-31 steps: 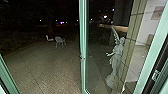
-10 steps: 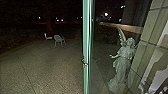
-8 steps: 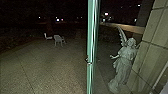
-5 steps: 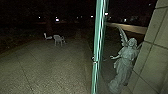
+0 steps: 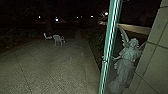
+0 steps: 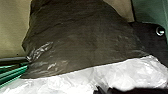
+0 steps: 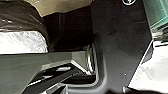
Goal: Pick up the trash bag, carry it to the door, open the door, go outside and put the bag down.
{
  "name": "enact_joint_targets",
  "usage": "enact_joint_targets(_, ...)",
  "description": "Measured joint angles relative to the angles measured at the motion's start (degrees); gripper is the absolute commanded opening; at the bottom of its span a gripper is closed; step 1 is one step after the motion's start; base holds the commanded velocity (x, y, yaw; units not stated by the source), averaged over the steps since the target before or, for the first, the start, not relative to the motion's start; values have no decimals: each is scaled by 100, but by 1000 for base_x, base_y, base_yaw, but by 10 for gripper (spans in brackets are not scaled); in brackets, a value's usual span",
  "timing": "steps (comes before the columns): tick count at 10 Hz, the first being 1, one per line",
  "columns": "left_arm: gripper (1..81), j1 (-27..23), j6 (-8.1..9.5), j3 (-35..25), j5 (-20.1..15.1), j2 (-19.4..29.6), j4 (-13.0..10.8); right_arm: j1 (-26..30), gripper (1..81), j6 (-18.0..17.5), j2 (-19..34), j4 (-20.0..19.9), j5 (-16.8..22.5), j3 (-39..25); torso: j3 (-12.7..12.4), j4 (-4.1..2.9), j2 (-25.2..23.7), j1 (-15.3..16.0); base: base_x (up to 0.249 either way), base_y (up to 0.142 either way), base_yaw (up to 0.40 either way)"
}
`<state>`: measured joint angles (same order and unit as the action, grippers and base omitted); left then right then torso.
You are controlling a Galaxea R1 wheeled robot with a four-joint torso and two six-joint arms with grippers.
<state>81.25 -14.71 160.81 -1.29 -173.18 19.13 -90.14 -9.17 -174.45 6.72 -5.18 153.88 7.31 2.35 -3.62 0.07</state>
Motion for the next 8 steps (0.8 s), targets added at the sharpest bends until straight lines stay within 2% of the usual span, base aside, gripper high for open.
enact_joint_targets(8, 10, -13, 0, 0, -2, 0, 0, 12, 811, 11, 0, 0, -16, 1, 0, 0, 2, 2, 70, 0, 0)
